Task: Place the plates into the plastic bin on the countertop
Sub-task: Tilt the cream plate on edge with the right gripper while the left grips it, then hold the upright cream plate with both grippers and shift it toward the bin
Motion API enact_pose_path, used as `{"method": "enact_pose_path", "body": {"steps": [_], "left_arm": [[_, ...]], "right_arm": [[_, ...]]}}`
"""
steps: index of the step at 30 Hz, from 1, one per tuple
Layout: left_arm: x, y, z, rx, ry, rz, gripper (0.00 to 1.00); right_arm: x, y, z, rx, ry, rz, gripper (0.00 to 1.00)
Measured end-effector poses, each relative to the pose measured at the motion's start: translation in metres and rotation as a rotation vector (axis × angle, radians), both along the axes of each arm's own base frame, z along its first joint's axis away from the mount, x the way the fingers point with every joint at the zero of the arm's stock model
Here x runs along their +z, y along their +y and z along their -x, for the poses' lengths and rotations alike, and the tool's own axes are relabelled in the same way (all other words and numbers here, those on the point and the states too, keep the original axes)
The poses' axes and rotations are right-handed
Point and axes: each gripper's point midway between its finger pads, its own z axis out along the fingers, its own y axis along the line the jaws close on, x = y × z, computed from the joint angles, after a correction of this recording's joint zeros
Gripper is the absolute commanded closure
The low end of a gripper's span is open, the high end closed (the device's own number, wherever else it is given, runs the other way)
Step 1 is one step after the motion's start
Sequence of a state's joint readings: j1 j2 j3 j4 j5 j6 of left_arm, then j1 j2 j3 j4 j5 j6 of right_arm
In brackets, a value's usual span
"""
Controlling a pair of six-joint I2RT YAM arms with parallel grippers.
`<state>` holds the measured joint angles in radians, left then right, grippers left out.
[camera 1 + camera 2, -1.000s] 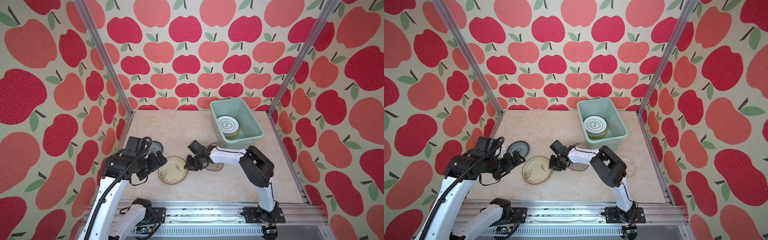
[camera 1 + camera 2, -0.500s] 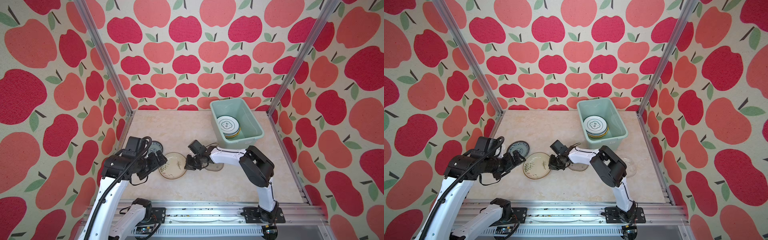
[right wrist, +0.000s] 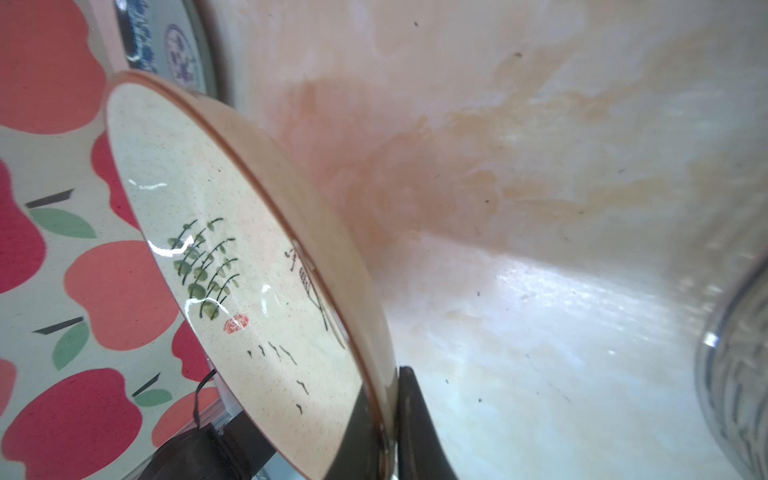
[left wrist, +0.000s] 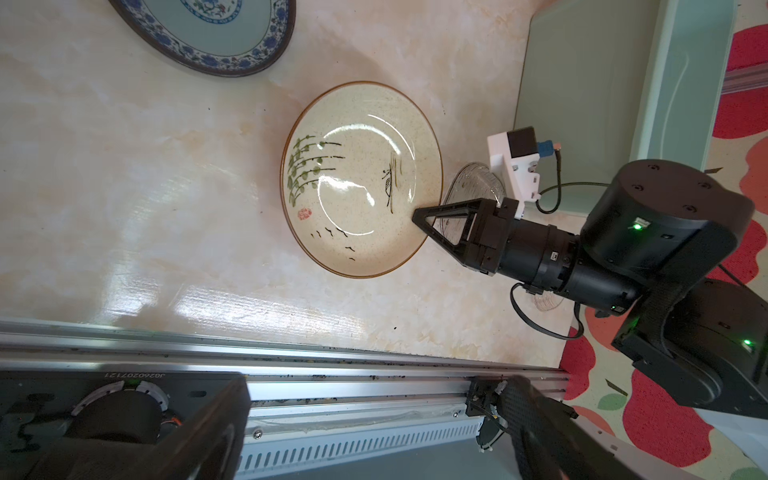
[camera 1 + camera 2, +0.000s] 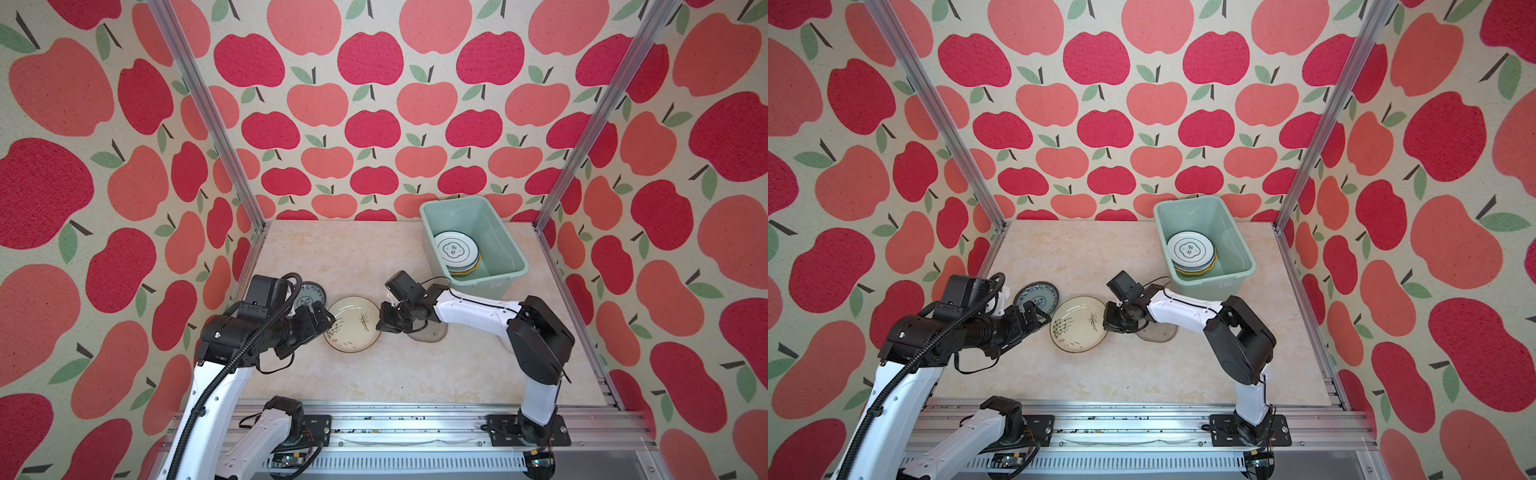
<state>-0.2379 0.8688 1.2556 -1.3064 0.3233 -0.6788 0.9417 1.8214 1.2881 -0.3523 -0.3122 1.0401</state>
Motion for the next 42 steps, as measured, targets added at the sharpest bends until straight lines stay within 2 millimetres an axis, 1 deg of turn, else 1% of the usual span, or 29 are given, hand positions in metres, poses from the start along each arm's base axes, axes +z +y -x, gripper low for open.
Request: {"method": "enact_pose_path", "body": {"steps": [2, 4, 7, 9, 11, 13, 17, 23, 26, 31, 36, 40, 42], "left_arm": [[0.007, -0.002, -0.001, -0.027, -0.025, 0.003, 0.07], [0.016, -0.007, -0.003, -0.061, -0.051, 0.013, 0.11], [0.022, -0.014, -0.005, -0.113, -0.073, 0.027, 0.16], [0.023, -0.02, -0.006, -0.143, -0.075, 0.041, 0.18], [0.025, -0.026, -0.009, -0.169, -0.082, 0.059, 0.18], [0.029, -0.034, -0.013, -0.198, -0.105, 0.082, 0.19], [0.033, -0.049, -0.017, -0.245, -0.141, 0.115, 0.2], [0.027, -0.066, -0.021, -0.293, -0.143, 0.12, 0.28], [0.025, -0.071, -0.024, -0.303, -0.145, 0.107, 0.34], [0.021, -0.076, -0.027, -0.308, -0.153, 0.076, 0.48], [0.017, -0.077, -0.031, -0.309, -0.154, 0.04, 0.59], [0.014, -0.078, -0.033, -0.305, -0.149, 0.024, 0.72], [0.013, -0.078, -0.034, -0.302, -0.148, 0.018, 0.76]], "right_arm": [[0.028, -0.009, -0.005, -0.013, -0.022, -0.066, 1.0], [0.058, -0.023, -0.009, -0.029, -0.053, -0.131, 1.0], [0.098, -0.042, -0.013, -0.044, -0.107, -0.211, 1.0], [0.116, -0.05, -0.011, -0.04, -0.134, -0.245, 1.0], [0.128, -0.056, -0.005, -0.023, -0.154, -0.262, 1.0], [0.134, -0.062, 0.004, -0.001, -0.16, -0.266, 1.0], [0.133, -0.071, 0.016, 0.022, -0.14, -0.259, 1.0], [0.133, -0.075, 0.023, 0.031, -0.128, -0.26, 1.0], [0.136, -0.075, 0.024, 0.037, -0.126, -0.268, 1.0], [0.138, -0.074, 0.026, 0.044, -0.122, -0.276, 1.0], [0.14, -0.075, 0.028, 0.046, -0.125, -0.283, 1.0], [0.141, -0.075, 0.028, 0.047, -0.13, -0.289, 1.0], [0.141, -0.075, 0.028, 0.047, -0.131, -0.29, 1.0]]}}
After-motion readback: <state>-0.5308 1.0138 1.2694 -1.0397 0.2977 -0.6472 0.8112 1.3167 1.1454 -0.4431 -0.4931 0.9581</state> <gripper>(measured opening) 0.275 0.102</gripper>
